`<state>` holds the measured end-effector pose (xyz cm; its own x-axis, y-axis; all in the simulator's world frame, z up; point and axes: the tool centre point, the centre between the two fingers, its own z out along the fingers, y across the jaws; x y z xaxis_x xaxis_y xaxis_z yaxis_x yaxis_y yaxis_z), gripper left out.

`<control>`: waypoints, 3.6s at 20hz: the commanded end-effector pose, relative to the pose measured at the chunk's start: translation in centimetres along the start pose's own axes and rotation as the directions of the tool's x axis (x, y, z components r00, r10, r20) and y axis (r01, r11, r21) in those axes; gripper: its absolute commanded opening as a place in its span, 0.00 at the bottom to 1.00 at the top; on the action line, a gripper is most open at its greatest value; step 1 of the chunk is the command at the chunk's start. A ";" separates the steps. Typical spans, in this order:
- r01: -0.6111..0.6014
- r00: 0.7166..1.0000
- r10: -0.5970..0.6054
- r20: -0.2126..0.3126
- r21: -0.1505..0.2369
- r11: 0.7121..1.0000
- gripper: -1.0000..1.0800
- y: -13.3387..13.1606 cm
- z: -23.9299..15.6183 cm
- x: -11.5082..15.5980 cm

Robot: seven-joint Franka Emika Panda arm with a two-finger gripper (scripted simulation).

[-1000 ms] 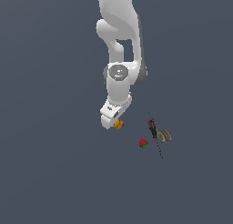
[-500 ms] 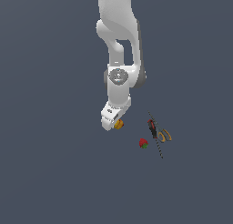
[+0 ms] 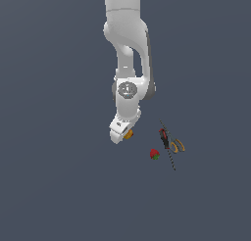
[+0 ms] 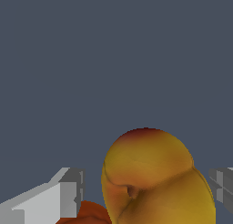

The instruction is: Pick up a designated object from a clutter of objects.

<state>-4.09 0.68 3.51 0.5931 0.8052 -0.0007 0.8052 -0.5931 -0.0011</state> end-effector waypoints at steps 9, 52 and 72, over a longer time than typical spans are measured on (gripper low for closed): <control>0.000 1.000 0.000 -0.001 -0.001 1.000 0.00 0.0 0.1 0.0; 0.000 1.000 0.000 -0.004 0.000 1.000 0.00 7.5 -28.9 -16.3; 0.000 1.000 0.000 0.000 -0.001 1.000 0.00 11.1 -39.6 -22.1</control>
<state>-8.28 -23.54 42.83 0.5936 0.8048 -0.0001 0.8048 -0.5936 -0.0005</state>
